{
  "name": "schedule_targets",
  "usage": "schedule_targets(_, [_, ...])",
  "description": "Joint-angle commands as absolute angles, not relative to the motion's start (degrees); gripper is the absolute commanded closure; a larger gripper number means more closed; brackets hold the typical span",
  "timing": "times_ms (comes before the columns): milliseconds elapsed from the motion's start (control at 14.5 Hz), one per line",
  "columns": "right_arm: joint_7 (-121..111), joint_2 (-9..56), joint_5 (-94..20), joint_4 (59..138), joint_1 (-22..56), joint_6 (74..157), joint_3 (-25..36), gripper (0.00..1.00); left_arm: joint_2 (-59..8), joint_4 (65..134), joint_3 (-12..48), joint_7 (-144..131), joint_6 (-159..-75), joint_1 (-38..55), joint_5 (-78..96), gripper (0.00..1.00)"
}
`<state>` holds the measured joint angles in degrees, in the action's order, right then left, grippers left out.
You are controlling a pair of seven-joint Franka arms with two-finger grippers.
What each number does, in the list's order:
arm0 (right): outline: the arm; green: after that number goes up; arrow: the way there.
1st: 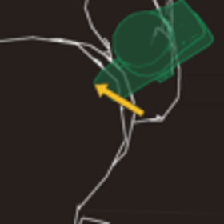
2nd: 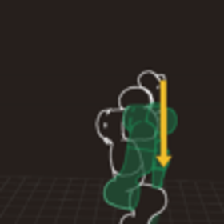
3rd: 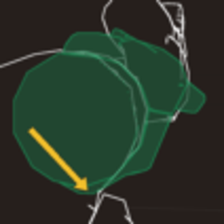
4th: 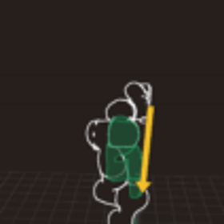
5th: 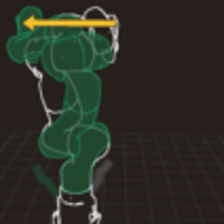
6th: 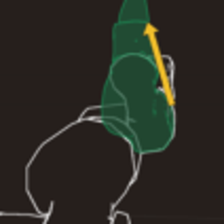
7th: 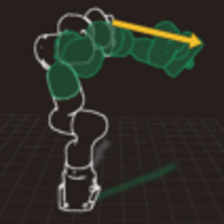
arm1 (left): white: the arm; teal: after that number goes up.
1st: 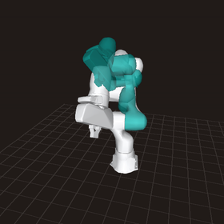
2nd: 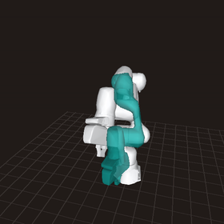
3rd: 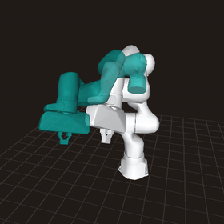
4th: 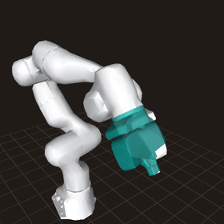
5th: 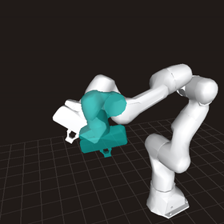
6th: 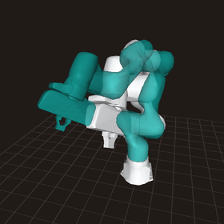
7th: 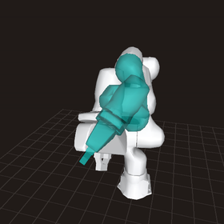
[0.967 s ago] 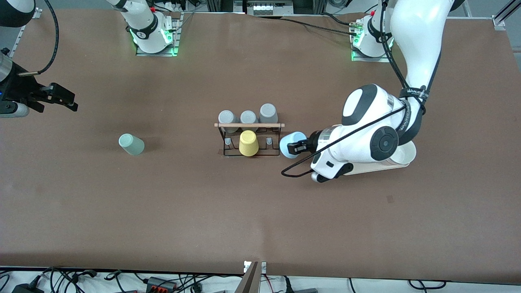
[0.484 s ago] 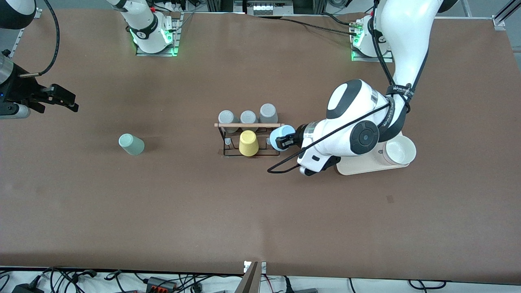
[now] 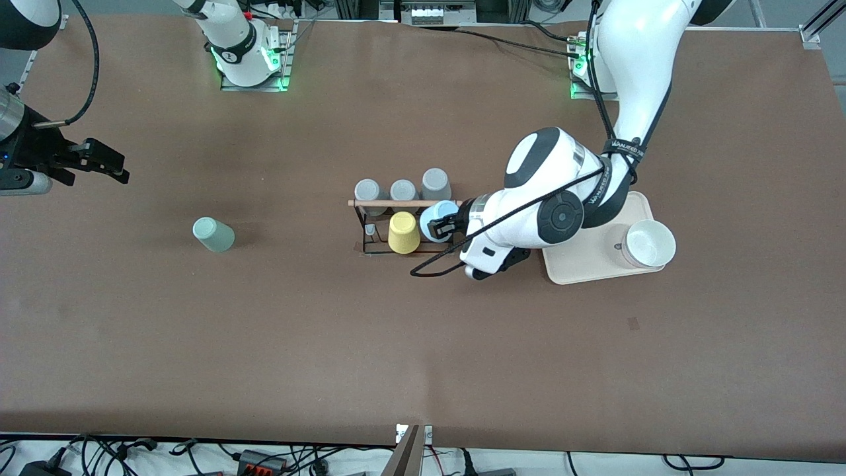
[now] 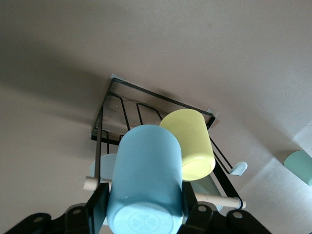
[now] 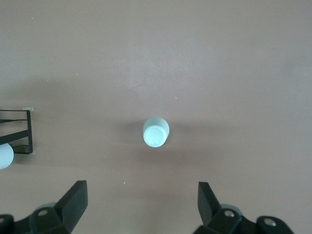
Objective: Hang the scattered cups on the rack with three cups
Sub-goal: 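Carry the light blue cup with the left gripper to the rack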
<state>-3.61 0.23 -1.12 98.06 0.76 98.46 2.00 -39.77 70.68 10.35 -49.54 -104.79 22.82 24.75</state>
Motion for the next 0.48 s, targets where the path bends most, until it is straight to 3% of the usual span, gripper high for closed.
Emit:
schedule_targets(0, [-4.0, 0.6, -1.5, 97.0, 0.4, 98.3, 1.5, 0.0, -41.5, 68.8, 9.3, -49.6, -104.9, 23.4, 24.6, 0.97])
schedule_targets(415, [-4.4, 0.6, -1.6, 97.2, 0.1, 98.2, 1.6, 0.0, -43.9, 69.2, 9.3, -49.2, -107.5, 25.7, 18.5, 0.94])
